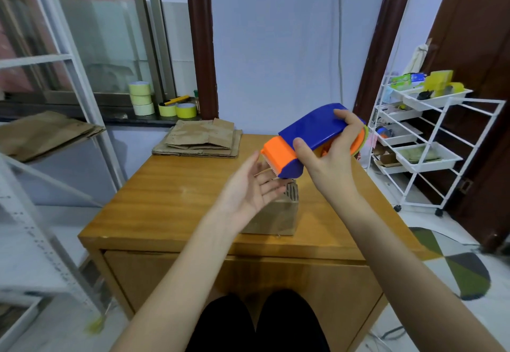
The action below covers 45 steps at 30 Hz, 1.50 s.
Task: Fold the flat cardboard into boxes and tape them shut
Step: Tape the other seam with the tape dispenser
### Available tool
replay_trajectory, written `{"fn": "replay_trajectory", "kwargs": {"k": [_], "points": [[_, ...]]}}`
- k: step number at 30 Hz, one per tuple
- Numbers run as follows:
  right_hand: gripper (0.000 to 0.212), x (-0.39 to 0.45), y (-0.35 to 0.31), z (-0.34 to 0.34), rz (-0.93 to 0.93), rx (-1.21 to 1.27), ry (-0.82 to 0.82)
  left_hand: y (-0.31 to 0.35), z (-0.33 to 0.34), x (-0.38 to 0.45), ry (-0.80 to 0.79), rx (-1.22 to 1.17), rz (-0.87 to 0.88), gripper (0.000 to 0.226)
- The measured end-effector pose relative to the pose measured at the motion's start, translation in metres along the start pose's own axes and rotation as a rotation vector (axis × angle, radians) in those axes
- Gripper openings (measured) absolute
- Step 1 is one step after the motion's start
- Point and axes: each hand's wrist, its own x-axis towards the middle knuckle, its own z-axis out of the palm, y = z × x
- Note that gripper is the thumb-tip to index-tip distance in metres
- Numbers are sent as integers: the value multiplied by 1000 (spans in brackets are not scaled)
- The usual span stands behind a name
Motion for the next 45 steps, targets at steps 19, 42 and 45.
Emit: {"fn": "replay_trajectory", "kwargs": {"k": [19, 42, 45], "points": [[84, -5, 3, 13, 44, 24, 83, -20, 6, 10, 365, 274, 423, 26], [83, -13, 9, 26, -12, -61, 180, -18, 14, 15, 447, 286, 222, 13], [80, -12, 7, 25, -12, -23, 175, -15, 13, 14, 452, 310, 181, 15]]}}
